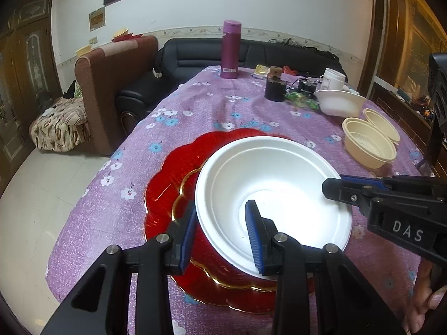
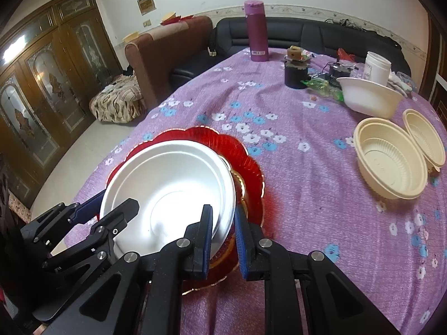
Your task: Organize plates and bowls
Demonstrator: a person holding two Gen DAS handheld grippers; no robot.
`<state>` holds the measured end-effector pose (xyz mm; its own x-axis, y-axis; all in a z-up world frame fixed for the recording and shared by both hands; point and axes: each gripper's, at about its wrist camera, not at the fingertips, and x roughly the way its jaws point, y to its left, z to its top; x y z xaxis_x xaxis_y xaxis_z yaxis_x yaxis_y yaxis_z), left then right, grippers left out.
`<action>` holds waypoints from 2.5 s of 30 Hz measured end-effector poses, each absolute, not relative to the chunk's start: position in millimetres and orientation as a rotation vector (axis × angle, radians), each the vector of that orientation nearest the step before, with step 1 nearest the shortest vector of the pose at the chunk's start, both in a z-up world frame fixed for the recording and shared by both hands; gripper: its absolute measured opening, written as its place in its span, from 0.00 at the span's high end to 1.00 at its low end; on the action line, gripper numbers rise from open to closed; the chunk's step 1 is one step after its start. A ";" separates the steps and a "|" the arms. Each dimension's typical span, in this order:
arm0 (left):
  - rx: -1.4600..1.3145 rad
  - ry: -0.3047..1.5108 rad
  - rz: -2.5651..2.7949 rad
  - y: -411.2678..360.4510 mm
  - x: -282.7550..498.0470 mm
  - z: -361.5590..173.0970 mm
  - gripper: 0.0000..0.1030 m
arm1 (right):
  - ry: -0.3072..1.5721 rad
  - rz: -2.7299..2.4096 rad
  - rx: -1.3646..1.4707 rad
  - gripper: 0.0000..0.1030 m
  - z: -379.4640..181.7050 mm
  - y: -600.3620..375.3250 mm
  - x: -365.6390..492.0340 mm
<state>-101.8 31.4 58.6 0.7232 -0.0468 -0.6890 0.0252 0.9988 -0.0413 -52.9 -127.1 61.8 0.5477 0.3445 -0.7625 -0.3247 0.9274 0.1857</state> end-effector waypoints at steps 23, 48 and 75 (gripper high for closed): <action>-0.049 0.780 0.013 41.1 -97.1 52.0 0.55 | 0.959 0.395 0.044 0.83 47.0 -122.1 -40.1; 0.161 0.781 -0.388 -147.8 -116.8 60.9 0.44 | 0.849 0.095 0.491 0.80 64.2 -371.6 -47.7; 0.132 0.801 -0.362 -138.7 -106.3 57.9 0.44 | 0.891 0.143 0.756 0.81 31.4 -397.3 -33.1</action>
